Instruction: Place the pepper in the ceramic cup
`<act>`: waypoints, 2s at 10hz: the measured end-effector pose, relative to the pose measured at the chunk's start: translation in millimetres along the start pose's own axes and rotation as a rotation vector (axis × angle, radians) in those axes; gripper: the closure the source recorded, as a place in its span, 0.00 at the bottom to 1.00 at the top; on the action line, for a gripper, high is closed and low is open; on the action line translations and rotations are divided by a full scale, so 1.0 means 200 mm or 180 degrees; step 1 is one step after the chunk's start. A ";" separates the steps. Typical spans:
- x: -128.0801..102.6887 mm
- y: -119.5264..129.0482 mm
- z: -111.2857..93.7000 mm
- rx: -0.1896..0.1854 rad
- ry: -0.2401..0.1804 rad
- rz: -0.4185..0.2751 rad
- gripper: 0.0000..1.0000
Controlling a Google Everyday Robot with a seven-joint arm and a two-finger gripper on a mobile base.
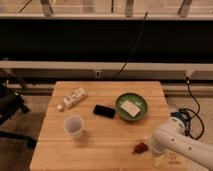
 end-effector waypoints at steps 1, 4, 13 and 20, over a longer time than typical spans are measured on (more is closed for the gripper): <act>0.00 0.00 0.00 -0.0014 -0.0008 0.0004 0.20; -0.02 -0.04 -0.01 -0.0053 0.0027 -0.0051 0.20; -0.05 -0.11 -0.07 0.0050 0.0051 -0.0093 0.89; -0.19 -0.15 -0.23 0.0115 0.0128 -0.0366 1.00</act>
